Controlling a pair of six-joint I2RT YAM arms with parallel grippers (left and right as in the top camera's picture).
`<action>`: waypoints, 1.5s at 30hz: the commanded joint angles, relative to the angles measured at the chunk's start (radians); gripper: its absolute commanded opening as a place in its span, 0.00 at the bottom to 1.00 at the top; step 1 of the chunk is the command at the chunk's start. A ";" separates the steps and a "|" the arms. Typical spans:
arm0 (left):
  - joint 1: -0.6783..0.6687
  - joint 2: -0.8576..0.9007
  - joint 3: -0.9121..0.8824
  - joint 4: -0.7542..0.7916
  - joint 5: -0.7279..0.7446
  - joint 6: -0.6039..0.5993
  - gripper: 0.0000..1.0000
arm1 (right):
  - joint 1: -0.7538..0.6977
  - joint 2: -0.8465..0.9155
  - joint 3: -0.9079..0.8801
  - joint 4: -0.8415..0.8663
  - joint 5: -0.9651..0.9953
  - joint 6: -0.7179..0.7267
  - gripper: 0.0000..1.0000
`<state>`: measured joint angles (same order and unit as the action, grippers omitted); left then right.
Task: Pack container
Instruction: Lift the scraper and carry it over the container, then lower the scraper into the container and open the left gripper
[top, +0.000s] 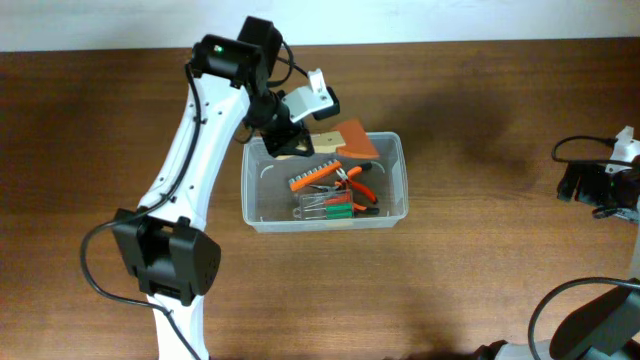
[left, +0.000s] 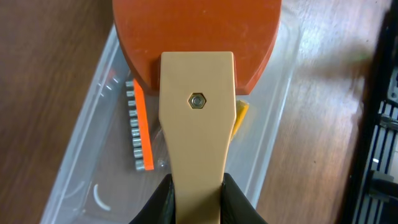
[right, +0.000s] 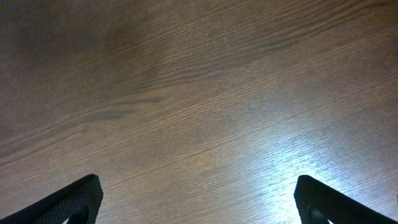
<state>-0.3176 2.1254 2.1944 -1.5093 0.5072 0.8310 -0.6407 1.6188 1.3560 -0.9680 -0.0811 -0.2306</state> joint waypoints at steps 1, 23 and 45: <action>0.003 0.006 -0.061 0.033 0.073 0.019 0.02 | -0.001 -0.008 -0.001 0.000 -0.010 0.011 0.99; -0.009 0.008 -0.404 0.285 0.081 -0.019 0.02 | -0.001 -0.008 -0.001 0.000 -0.009 0.011 0.99; -0.010 0.068 -0.462 0.373 0.100 -0.060 0.02 | -0.001 -0.008 -0.001 0.000 -0.010 0.011 0.98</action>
<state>-0.3214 2.1662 1.7363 -1.1362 0.5552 0.7845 -0.6407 1.6188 1.3560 -0.9680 -0.0811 -0.2306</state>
